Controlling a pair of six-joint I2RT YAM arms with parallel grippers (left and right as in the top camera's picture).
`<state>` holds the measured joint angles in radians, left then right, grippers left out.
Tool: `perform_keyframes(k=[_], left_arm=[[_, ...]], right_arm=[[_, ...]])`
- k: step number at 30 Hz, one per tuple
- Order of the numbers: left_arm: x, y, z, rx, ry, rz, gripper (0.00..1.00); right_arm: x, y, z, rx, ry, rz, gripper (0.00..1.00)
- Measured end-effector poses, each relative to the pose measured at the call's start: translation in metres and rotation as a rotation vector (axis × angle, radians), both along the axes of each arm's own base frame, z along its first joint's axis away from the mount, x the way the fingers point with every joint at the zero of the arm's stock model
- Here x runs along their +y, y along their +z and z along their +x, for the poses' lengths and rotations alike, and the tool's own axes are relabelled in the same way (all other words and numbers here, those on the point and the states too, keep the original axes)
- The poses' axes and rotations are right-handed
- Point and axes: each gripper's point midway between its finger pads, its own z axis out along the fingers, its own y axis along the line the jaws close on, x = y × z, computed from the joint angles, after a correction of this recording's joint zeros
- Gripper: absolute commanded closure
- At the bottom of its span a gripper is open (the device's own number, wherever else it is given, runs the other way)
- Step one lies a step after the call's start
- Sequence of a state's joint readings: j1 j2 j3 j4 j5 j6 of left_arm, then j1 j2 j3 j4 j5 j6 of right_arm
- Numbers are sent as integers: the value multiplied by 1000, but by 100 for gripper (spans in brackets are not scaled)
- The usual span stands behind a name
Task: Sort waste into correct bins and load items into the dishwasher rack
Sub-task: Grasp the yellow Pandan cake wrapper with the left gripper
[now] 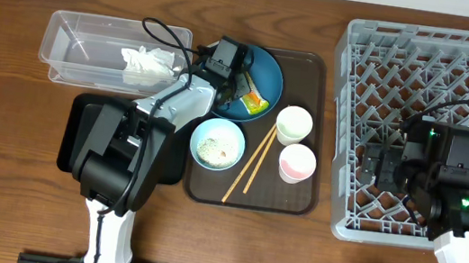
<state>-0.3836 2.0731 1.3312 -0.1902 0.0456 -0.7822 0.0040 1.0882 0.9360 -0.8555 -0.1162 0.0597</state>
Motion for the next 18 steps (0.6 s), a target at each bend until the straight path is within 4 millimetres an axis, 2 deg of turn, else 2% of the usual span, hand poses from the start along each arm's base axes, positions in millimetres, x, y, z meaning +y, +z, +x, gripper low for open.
perform_keyframes(k=[6,8,9,12,18], left_arm=[[0,0,0,-2,-12,7,92],[0,0,-1,-3,-30,17,58],[0,0,-1,-2,-34,20,51],[-4,4,-2,-6,-52,3,44],[-11,5,-6,18,-47,-44,44]], right_arm=[[0,0,0,0,0,0,1],[0,0,0,0,0,0,1],[0,0,0,0,0,0,1],[0,0,0,0,0,0,1],[0,0,0,0,0,0,1]])
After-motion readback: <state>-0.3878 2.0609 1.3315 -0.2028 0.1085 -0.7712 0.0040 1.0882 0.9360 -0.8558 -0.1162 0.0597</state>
